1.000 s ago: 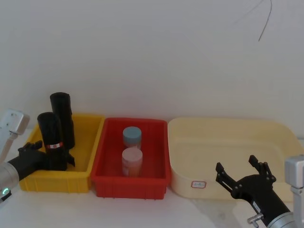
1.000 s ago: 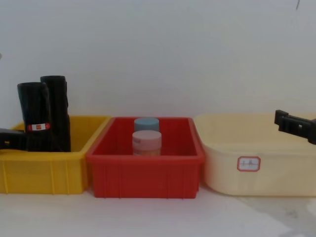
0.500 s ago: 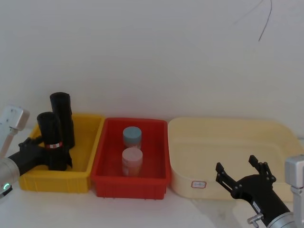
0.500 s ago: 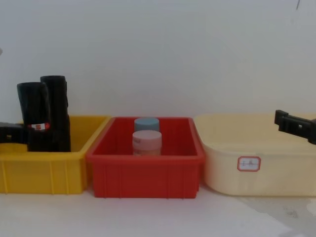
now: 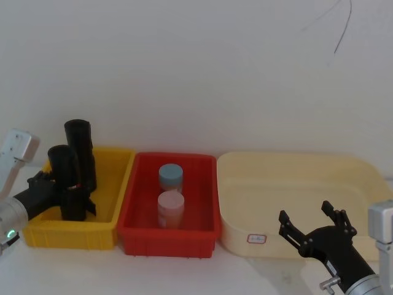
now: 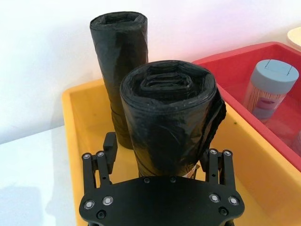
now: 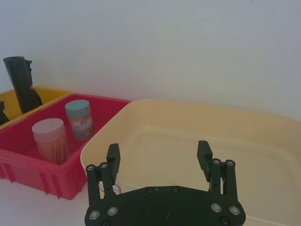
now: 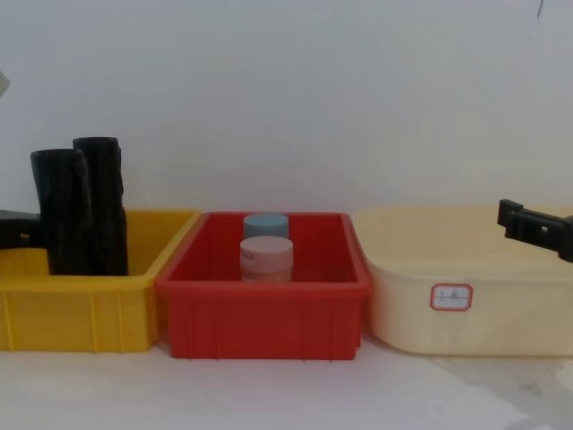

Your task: Pick up the garbage bag with the one hand and transfer it to the other hand.

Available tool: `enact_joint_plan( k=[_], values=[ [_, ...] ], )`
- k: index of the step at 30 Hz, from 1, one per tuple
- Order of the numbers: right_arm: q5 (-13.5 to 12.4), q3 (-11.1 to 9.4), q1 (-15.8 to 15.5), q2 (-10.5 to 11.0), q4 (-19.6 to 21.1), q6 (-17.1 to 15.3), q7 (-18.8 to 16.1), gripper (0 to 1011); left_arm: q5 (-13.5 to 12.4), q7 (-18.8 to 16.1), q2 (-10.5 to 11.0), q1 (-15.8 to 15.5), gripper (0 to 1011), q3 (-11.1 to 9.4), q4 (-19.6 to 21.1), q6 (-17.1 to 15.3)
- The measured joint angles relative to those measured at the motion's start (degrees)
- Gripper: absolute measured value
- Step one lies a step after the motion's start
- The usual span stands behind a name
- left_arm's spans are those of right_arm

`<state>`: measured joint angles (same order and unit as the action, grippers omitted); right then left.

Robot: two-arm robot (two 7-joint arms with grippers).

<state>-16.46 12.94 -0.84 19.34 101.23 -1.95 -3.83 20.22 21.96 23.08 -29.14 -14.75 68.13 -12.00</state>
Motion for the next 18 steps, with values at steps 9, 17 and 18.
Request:
enact_joint_plan(
  k=[9, 17, 18],
  values=[
    [0.0, 0.0, 0.0, 0.0, 0.0, 0.0, 0.0, 1002, 0.0, 0.34, -0.19, -0.57, 823, -0.09, -0.68, 0.37],
    [0.0, 0.0, 0.0, 0.0, 0.0, 0.0, 0.0, 1001, 0.01, 0.49, -0.26, -0.83, 588, -0.14, -0.98, 0.52],
    [0.0, 0.0, 0.0, 0.0, 0.0, 0.0, 0.0, 1001, 0.01, 0.49, -0.27, -0.84, 579, -0.14, -1.01, 0.54]
  ],
)
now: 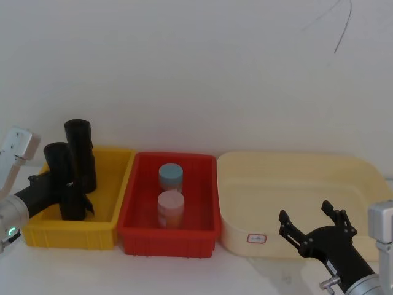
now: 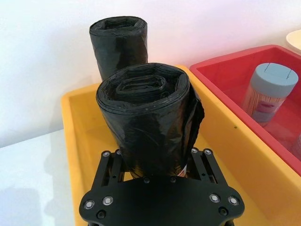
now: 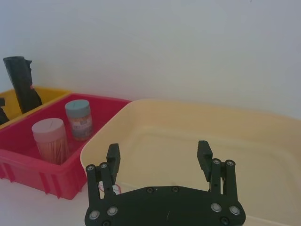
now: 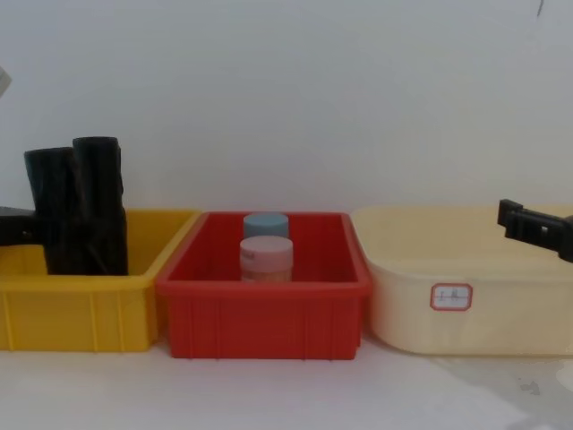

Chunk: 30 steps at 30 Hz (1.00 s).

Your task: Pick up the garbage bag with the one hand and transfer it to the other hand.

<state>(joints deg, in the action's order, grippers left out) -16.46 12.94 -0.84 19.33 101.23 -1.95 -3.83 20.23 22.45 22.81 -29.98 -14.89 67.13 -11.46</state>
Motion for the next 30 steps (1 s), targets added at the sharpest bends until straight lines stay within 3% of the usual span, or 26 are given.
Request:
enact_joint_plan(
  k=[9, 17, 27, 30],
  values=[
    [0.58, 0.38, 0.76, 0.23, -0.39, -0.09, -0.54, 1002, 0.0, 0.07, -0.05, -0.13, 513, -0.02, -0.15, 0.05],
    [2.69, 2.46, 4.11, 0.93, -1.83, -0.96, -2.92, 1001, 0.0, 0.12, -0.08, -0.16, 475, -0.02, -0.2, 0.11],
    [5.66, 6.66, 11.35, 1.15, -4.37, -3.81, -8.06, 1001, 0.0, 0.14, -0.08, -0.21, 463, -0.02, -0.26, 0.14],
    [6.36, 8.36, 14.83, 0.78, -5.68, -5.21, -10.62, 1001, 0.0, 0.13, -0.08, -0.23, 463, -0.02, -0.26, 0.14]
  ],
)
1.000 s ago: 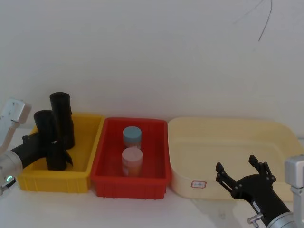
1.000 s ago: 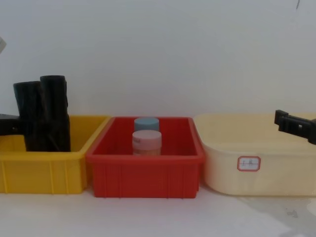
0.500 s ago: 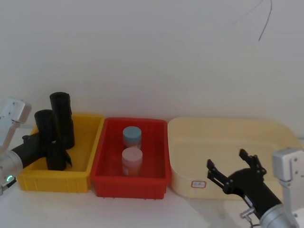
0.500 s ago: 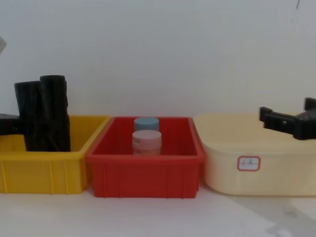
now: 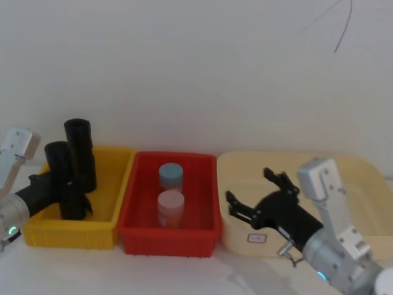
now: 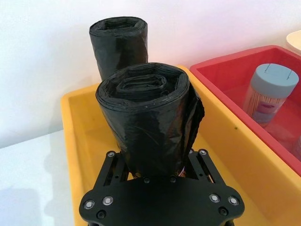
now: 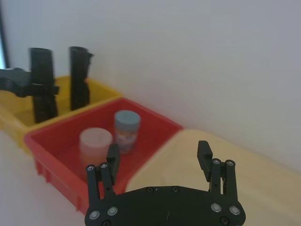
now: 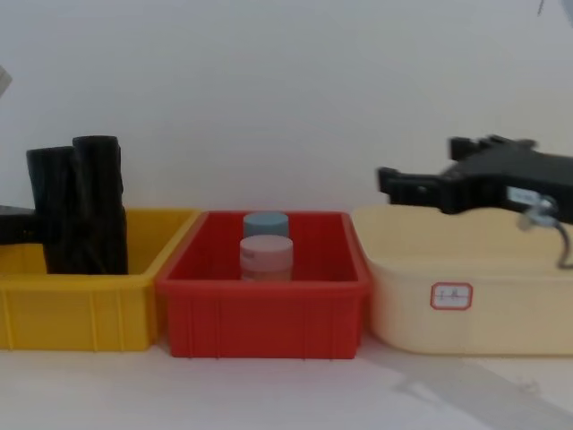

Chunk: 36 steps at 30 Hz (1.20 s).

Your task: Pick up the garbage bag with the one hand and transfer it to the other hand.

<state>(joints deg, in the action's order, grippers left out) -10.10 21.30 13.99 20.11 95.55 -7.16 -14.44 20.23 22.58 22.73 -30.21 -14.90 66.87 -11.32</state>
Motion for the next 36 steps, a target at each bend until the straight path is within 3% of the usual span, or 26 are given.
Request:
enact_joint_plan(
  k=[10, 12, 20, 29, 36],
  values=[
    [0.85, 4.51, 9.56, -2.05, -5.1, -3.61, -6.66, 1001, 0.0, 0.0, 0.0, -0.01, 463, 0.0, 0.0, 0.0],
    [1.01, 6.02, 12.83, -3.04, -7.47, -5.26, -9.02, 1001, 0.0, 0.0, 0.0, 0.0, 463, 0.0, 0.0, 0.0],
    [1.1, 9.43, 20.33, -5.86, -14.34, -9.07, -13.73, 1001, 0.0, 0.0, 0.0, 0.0, 463, 0.0, 0.01, -0.01],
    [-0.22, 11.62, 26.48, -8.95, -22.27, -13.11, -17.86, 1001, 0.0, -0.01, 0.0, 0.0, 463, 0.0, 0.01, -0.02],
    [-1.48, 12.34, 29.17, -10.52, -26.83, -15.31, -19.97, 1001, 0.0, -0.01, 0.0, 0.0, 463, 0.0, 0.01, -0.02]
  ],
)
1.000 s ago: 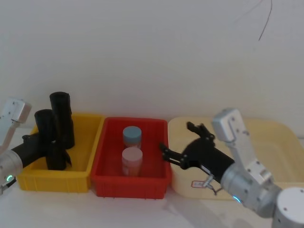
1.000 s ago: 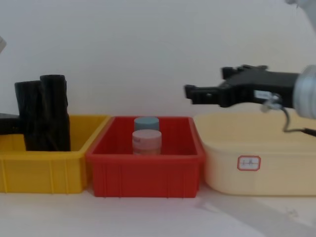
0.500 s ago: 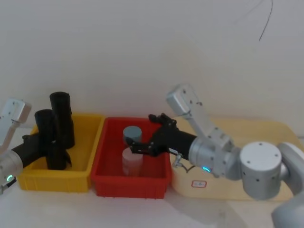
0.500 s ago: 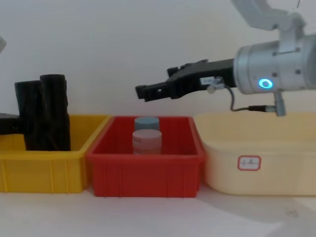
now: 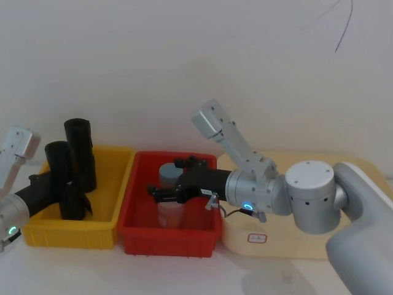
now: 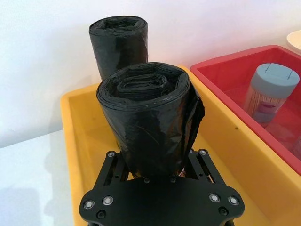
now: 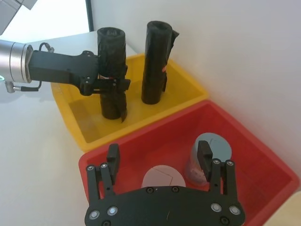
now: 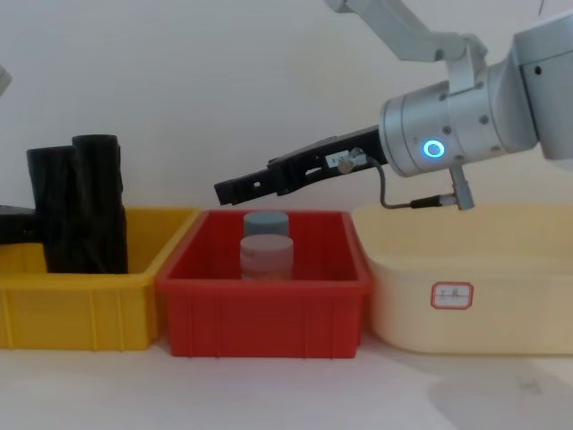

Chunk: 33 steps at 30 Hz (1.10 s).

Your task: Pick up the garbage bag with the one hand and transfer it to the other hand.

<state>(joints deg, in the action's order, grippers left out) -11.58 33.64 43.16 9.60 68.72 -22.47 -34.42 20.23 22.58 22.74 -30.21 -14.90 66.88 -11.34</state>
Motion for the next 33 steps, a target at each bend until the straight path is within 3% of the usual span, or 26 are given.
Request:
enact_joint_plan(
  k=[15, 33],
  values=[
    [-1.18, 1.38, 3.02, -0.96, -5.38, -3.2, -1.83, 1002, 0.0, 0.0, 0.0, 0.0, 463, 0.0, -0.01, 0.0],
    [-1.16, 3.06, 4.66, -0.48, -8.95, -3.75, -2.69, 1001, 0.0, 0.0, 0.0, 0.0, 463, 0.0, -0.01, 0.0]
  ],
)
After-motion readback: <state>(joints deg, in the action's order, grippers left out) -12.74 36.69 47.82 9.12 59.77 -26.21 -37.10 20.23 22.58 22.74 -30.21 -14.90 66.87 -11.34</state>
